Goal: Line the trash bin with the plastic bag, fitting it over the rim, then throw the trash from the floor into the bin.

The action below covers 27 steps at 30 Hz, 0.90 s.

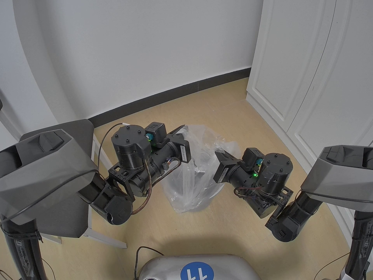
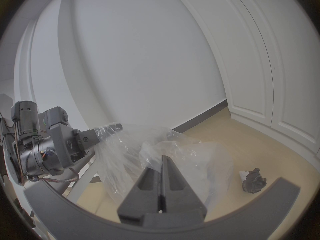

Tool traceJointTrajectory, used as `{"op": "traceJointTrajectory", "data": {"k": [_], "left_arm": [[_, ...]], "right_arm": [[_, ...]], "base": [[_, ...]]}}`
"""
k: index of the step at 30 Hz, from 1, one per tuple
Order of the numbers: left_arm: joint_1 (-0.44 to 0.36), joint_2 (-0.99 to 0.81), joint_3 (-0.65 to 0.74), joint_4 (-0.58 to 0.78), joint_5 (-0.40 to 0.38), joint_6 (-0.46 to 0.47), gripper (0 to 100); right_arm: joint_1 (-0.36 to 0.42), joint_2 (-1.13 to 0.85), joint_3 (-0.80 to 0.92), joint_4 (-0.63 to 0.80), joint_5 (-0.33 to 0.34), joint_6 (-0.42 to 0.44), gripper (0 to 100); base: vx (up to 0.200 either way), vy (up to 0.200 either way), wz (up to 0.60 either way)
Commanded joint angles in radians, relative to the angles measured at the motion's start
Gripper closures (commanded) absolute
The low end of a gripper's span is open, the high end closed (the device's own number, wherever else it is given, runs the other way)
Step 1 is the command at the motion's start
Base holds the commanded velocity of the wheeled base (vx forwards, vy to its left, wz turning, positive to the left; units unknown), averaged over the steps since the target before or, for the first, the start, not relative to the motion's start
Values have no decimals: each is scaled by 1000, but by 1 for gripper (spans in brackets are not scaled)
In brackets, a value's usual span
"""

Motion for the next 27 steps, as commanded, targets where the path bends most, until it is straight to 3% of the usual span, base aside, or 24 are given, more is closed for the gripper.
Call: {"op": "traceJointTrajectory", "data": {"k": [1,16,23,27], "left_arm": [[5,-6,-1,6,1,1,100],[6,3,-11,15,-1,0,100],[-1,3,-14,12,-4,-3,100],[-29,23,-29,6,-2,-33,100]], "right_arm": [[0,41,-31,-18,-2,22,100],[-29,216,-197,-18,-36,89,100],[-72,130,-73,-18,-8,14,100],[-95,64,15,-18,49,-43,100]], "base": [[0,0,0],[0,0,0],[0,0,0],[0,0,0]]}}
